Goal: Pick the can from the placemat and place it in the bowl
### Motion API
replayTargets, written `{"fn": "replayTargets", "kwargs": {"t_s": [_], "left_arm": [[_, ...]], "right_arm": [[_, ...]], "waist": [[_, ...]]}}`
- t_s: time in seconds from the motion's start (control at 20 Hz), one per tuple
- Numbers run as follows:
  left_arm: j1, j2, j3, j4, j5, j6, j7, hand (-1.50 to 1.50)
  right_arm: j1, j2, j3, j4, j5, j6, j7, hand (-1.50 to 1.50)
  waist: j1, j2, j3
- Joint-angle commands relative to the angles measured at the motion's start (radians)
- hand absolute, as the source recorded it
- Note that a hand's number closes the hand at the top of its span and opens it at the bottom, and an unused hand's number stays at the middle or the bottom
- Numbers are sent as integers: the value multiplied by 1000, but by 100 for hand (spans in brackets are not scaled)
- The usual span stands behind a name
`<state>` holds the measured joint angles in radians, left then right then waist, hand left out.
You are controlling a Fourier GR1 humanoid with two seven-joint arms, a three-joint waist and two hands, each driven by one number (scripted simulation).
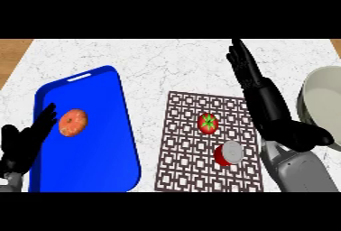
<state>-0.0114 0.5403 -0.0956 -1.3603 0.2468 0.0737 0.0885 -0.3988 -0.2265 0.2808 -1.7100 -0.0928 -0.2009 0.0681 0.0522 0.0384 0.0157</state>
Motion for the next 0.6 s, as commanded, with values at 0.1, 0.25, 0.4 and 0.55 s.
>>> {"fn": "replayTargets", "kwargs": {"t_s": [0.1, 0.25, 0.4, 0.55], "left_arm": [[-64, -102, -17, -81, -10, 72, -15, 0], [-133, -187, -52, -144, -32, 114, -97, 0], [-93, -208, -61, -149, -21, 128, -73, 0], [-92, -226, -68, -164, -27, 140, -83, 0]], "right_arm": [[104, 27, 143, 42, 74, -11, 146, 150], [179, 34, 266, 107, 167, -38, 251, 150], [228, -32, 136, 104, 421, -331, 167, -150], [375, 144, 194, -23, 418, -509, 21, -150]], "waist": [[-60, -41, -17], [-76, -43, -20], [-137, -62, -18], [-112, -55, -14]]}}
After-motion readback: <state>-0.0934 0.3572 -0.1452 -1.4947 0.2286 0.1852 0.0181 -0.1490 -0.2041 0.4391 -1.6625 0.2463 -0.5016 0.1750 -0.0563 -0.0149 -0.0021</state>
